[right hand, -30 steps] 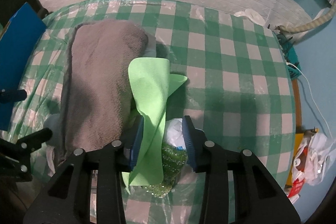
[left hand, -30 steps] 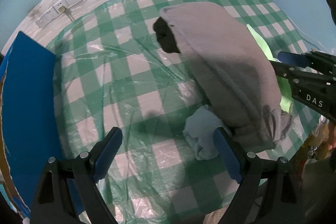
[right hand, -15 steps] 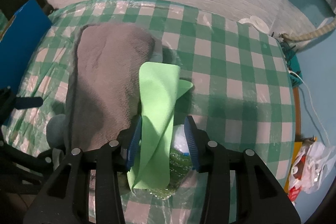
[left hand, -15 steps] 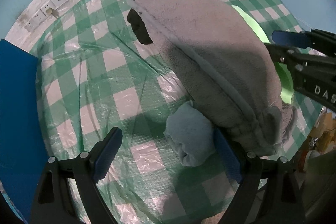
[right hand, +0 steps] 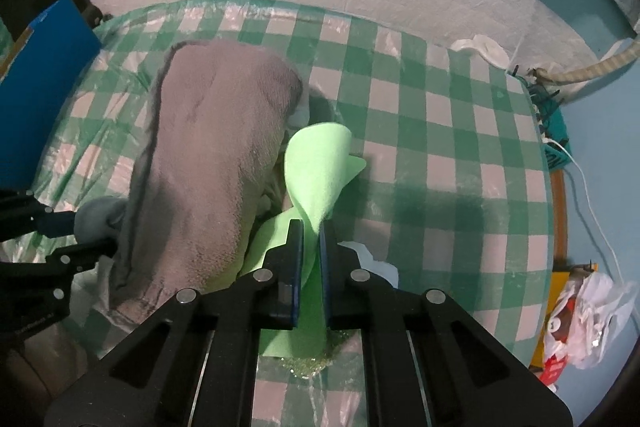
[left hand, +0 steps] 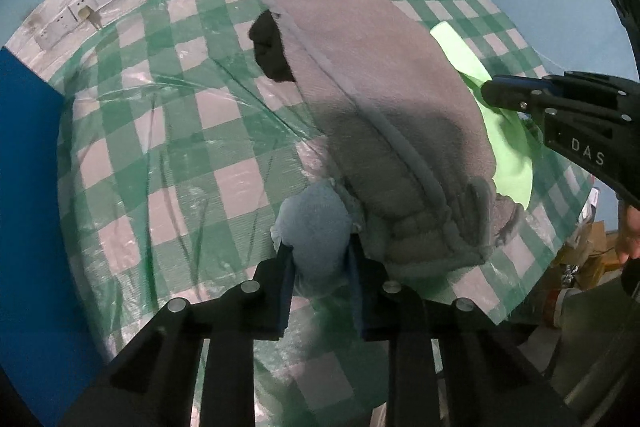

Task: Organize soft objects
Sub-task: 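Grasp the white sock with the left tool while the right tool grasps the light-green cloth, then lift the sock and green cloth and carry both toward the cardboard box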

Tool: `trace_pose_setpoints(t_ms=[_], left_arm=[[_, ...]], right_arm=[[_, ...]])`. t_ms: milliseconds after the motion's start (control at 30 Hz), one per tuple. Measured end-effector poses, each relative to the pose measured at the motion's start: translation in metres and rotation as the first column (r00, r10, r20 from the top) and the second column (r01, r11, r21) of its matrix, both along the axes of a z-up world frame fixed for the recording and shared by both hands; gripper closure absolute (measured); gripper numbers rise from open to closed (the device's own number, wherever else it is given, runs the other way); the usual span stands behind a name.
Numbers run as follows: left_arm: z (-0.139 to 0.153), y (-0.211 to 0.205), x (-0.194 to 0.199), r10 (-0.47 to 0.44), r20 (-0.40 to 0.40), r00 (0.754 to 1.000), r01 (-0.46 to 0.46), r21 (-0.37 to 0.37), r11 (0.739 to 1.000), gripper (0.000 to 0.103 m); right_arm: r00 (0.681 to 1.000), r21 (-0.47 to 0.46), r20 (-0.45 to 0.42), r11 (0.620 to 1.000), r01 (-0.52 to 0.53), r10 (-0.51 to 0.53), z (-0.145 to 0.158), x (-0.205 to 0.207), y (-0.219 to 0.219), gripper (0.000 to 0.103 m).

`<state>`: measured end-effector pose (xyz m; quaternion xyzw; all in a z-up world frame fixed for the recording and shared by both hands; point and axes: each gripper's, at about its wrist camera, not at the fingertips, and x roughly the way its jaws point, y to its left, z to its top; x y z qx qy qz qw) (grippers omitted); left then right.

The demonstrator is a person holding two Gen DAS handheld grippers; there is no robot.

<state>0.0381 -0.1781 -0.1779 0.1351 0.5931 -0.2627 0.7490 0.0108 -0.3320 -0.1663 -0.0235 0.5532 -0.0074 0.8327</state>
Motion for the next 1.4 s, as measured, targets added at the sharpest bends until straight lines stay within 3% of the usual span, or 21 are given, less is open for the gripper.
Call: trace_pose_setpoints(t_ms=[367,533,600,667,1133,1200,1267,1400], left_arm=[[0.017,0.021,-0.005,0.048,0.037,0.998,-0.049,0.011,0.999,0.082],[0.028,0.03,-0.005,0.07,0.074,0.995,-0.071,0.019,0.997,0.082],[0.03,0.033,-0.005,0.077,0.079,0.994,-0.078,0.016,0.997,0.082],[0.029,0.035,-0.004,0.082,0.082,0.993,-0.084,0.019,0.996,0.082],[0.024,0.04,0.002,0.097,0.074,0.993,-0.1,0.031,0.995,0.082],[0.022,0.039,0.002,0.096,0.071,0.993,-0.099,0.035,0.995,0.082],[0.021,0.039,0.003,0.097,0.069,0.993,-0.1,0.037,0.994,0.082],[0.02,0.038,0.005,0.099,0.066,0.993,-0.102,0.035,0.994,0.082]], right_arm=[[0.999,0.021,0.054,1.0,0.001,-0.002,0.027,-0.008,0.006,0.098],[0.999,0.083,0.043,0.996,0.028,-0.031,0.028,-0.01,0.001,0.097],[0.999,0.063,0.017,0.997,0.037,-0.038,0.021,-0.009,0.001,0.088],[0.999,0.04,0.002,0.998,0.038,-0.038,0.014,-0.009,0.001,0.071],[0.997,0.001,-0.065,0.999,0.037,-0.037,-0.015,0.007,0.002,0.066],[0.996,-0.005,-0.076,0.999,0.043,-0.043,-0.018,0.008,0.002,0.062],[0.995,-0.017,-0.085,0.998,0.054,-0.055,-0.02,0.008,0.001,0.052],[0.995,-0.03,-0.082,0.998,0.051,-0.053,-0.023,0.008,0.001,0.049]])
